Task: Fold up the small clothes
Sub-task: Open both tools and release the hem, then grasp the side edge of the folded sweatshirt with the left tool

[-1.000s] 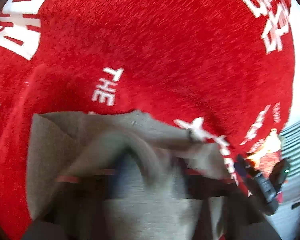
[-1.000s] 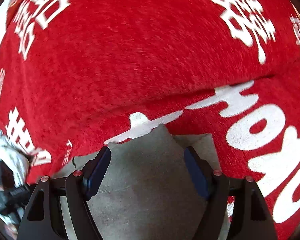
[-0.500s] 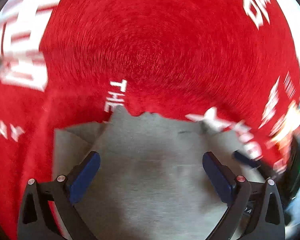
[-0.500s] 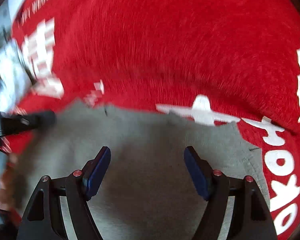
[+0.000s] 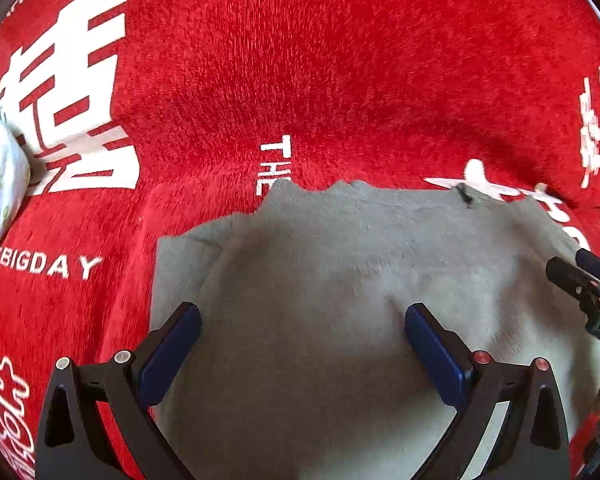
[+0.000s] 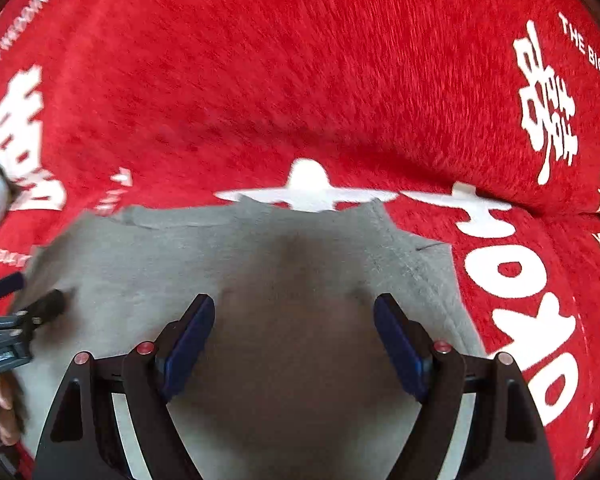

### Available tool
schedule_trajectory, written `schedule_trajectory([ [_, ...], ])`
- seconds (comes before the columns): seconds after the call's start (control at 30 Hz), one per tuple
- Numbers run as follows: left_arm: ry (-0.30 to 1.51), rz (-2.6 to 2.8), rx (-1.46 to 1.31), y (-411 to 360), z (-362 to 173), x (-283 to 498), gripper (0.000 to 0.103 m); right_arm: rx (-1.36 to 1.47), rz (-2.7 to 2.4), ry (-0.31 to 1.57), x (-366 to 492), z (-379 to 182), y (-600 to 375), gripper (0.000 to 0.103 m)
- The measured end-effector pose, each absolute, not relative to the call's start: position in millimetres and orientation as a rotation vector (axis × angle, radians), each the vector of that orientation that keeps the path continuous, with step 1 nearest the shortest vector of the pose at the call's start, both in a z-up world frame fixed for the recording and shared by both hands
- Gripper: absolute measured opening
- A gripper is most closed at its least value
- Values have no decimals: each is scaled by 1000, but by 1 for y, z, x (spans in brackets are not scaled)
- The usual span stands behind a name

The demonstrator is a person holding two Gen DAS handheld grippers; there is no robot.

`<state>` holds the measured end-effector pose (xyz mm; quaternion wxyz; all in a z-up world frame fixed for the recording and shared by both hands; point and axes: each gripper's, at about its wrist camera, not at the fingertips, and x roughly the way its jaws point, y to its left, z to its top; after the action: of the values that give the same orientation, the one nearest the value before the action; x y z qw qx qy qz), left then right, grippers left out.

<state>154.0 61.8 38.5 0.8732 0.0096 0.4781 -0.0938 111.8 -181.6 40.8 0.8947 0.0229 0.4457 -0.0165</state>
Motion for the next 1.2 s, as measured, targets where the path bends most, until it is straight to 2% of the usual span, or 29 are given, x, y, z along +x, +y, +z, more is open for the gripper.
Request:
schedule_trajectory([
  [0.23, 961, -194, 98, 59, 39, 102, 102, -83, 58, 918, 71, 31, -143, 84],
  [0.37, 955, -193, 100, 64, 32, 86, 102, -74, 6, 949, 54, 16, -172, 85],
  [0.53, 933, -147, 118, 81, 35, 58, 102, 86, -68, 924, 20, 23, -231, 85],
  [0.7, 965, -132, -96, 134, 37, 31, 102, 136, -104, 852, -18, 40, -232, 86],
  [0.9, 1034, -255, -281, 158, 21, 11, 102, 17, -68, 901, -21, 12, -203, 86],
  [1.2, 972, -288, -587, 181, 18, -4, 102, 95, -130, 826, -49, 31, -214, 88],
])
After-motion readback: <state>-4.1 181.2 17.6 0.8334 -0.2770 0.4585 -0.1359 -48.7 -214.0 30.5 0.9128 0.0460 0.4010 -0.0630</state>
